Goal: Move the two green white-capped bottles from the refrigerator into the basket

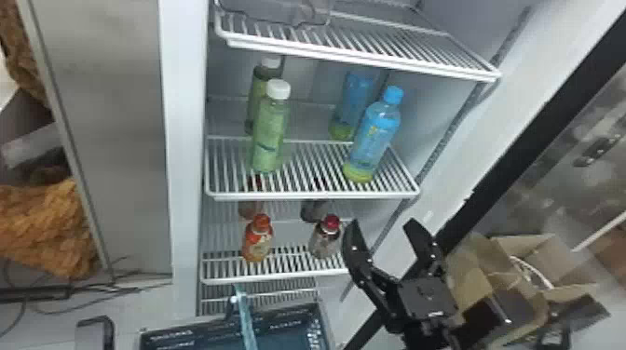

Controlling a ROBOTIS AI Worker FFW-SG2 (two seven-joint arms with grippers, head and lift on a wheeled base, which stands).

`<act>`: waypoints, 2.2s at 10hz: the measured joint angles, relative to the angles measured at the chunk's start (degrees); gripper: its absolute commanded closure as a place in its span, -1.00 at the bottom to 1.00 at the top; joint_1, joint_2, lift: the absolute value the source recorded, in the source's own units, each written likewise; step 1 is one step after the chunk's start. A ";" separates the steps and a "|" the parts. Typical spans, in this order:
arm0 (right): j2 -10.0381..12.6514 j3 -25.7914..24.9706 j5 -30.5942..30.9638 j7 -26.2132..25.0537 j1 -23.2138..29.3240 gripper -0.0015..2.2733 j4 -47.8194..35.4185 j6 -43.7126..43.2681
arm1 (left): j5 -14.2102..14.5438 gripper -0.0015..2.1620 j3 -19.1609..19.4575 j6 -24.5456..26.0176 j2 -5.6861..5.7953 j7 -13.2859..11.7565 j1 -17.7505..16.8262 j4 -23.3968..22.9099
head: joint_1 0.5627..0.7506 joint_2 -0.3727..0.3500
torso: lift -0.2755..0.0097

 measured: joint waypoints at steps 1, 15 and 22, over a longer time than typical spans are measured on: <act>-0.28 0.45 0.01 0.00 -1.76 -0.91 1.71 -0.11 | 0.00 0.08 0.05 -0.02 0.00 0.00 -0.01 0.00 | 0.41 -0.94 | 0.90; -4.00 4.53 0.86 9.11 -28.36 -0.91 23.28 0.25 | 0.11 0.08 0.15 0.25 -0.29 0.08 -0.73 0.00 | 0.41 -0.94 | 0.90; -4.93 6.97 -0.12 12.36 -37.91 -0.92 27.99 6.15 | 0.12 0.08 0.54 -0.02 -0.52 0.08 -0.70 0.00 | 0.41 -0.84 | 0.90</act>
